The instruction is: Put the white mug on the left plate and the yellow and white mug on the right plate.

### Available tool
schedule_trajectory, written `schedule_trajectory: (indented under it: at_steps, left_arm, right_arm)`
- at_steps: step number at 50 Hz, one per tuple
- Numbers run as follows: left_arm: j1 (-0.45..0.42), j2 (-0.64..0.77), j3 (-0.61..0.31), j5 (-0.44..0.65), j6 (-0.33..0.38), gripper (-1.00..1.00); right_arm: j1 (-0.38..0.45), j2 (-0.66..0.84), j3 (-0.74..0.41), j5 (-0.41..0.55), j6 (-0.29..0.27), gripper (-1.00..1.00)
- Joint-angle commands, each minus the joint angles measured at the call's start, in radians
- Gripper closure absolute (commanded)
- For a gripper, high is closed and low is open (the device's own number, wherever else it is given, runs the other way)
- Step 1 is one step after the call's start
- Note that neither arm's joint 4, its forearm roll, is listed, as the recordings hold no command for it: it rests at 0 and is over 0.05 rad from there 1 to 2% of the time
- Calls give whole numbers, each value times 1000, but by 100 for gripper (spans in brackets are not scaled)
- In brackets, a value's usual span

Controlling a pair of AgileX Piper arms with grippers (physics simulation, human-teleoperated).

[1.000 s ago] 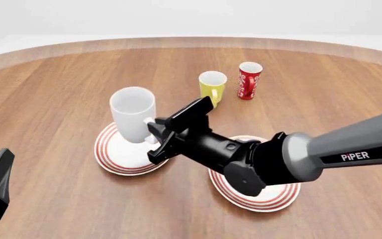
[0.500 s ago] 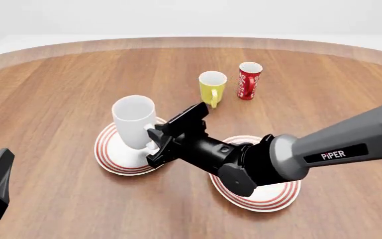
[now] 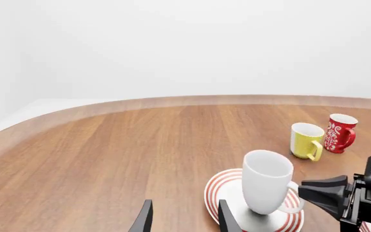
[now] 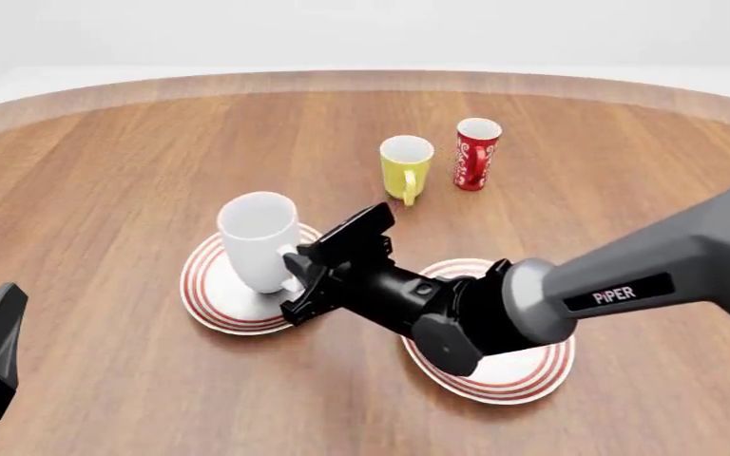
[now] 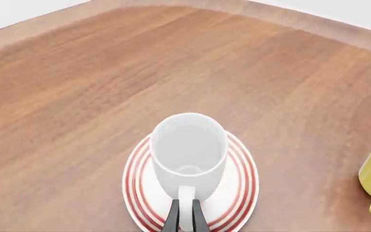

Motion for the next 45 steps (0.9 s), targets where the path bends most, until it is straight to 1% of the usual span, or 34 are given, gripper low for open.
schedule_trajectory:
  at_steps: [1, 4, 5, 26, 34, 45]
  left_arm:
    - [0, 0, 0, 0, 0, -100]
    - [0, 0, 0, 0, 0, -100]
    - [0, 0, 0, 0, 0, -100]
    - [0, 0, 0, 0, 0, -100]
    - [0, 0, 0, 0, 0, -100]
    - [0, 0, 0, 0, 0, -100]
  right_arm:
    - [-13, 13, -18, 8, 0, 100]
    - [-10, 15, -20, 14, 0, 100]
    - [-10, 14, -21, 17, -2, -100]
    - [-19, 15, -30, 33, 2, -100]
    - [-15, -28, 10, 34, 1, -100]
    - [-36, -95, 53, 34, -5, -100]
